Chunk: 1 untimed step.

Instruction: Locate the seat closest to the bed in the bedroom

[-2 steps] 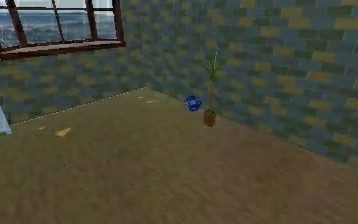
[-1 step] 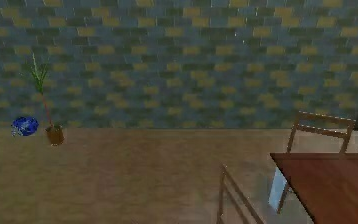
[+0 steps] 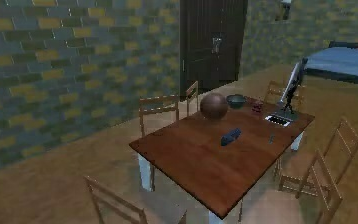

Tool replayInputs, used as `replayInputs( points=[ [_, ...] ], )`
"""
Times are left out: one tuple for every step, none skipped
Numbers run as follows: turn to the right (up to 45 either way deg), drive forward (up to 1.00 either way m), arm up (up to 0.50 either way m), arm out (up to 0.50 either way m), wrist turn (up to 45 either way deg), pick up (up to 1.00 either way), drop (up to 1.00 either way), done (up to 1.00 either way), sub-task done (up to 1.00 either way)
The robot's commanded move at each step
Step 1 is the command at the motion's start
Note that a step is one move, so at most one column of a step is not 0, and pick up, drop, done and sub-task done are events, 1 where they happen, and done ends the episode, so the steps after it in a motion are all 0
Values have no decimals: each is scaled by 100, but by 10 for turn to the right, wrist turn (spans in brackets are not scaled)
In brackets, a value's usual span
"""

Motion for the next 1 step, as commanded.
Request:
replayInputs(
  points=[
    [450,0,0,0,0,0,0,0,0]
  ],
)
